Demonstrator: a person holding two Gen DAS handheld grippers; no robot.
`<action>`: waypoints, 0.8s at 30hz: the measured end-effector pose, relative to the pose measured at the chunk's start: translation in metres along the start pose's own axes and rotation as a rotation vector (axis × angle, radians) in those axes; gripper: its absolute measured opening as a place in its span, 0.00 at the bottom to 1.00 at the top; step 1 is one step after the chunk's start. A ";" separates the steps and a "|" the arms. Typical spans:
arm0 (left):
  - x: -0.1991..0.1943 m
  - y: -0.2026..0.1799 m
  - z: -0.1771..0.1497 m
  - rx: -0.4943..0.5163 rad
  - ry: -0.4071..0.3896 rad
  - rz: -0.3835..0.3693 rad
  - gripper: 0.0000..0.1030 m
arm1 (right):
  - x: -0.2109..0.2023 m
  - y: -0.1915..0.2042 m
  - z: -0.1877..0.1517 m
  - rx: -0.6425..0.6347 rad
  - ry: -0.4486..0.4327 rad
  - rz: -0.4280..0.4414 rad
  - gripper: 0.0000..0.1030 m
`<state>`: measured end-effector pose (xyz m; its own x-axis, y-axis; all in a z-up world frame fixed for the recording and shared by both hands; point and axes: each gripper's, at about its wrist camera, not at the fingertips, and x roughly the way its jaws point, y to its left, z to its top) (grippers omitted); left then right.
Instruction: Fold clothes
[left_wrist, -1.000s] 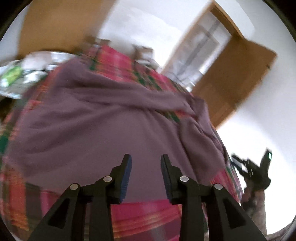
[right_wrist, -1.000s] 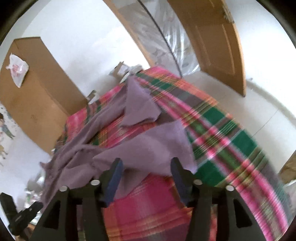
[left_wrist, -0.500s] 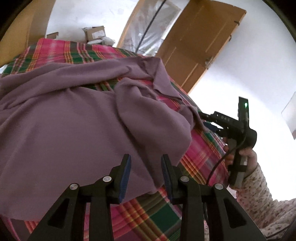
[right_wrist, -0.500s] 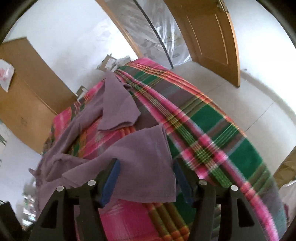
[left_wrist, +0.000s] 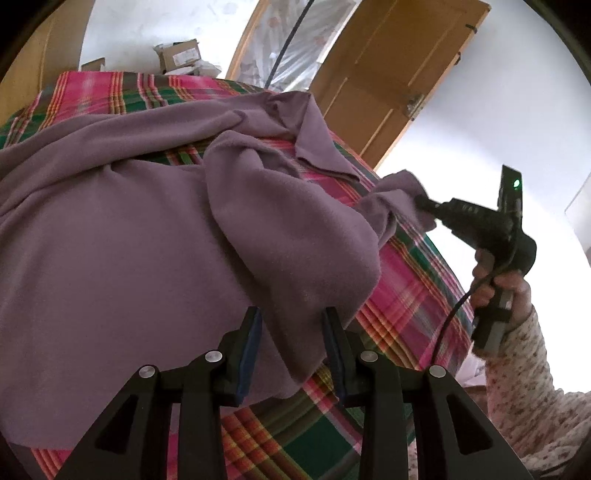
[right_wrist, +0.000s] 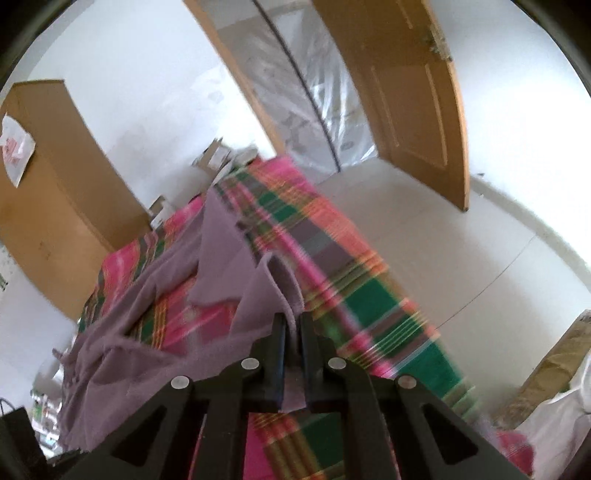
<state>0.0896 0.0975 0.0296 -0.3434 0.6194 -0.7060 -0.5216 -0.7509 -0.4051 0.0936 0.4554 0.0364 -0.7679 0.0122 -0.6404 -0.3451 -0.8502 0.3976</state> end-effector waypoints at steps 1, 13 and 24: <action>0.000 -0.001 0.000 0.003 -0.002 -0.004 0.34 | -0.002 -0.002 0.003 0.000 -0.011 -0.013 0.07; 0.013 -0.009 0.001 0.014 0.027 -0.053 0.34 | -0.036 -0.041 0.037 0.050 -0.148 -0.139 0.07; 0.028 -0.015 -0.001 0.025 0.076 -0.074 0.34 | -0.044 -0.081 0.046 0.093 -0.181 -0.269 0.07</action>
<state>0.0891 0.1260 0.0155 -0.2441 0.6529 -0.7170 -0.5629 -0.6975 -0.4435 0.1308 0.5478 0.0622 -0.7234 0.3300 -0.6064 -0.5897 -0.7522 0.2941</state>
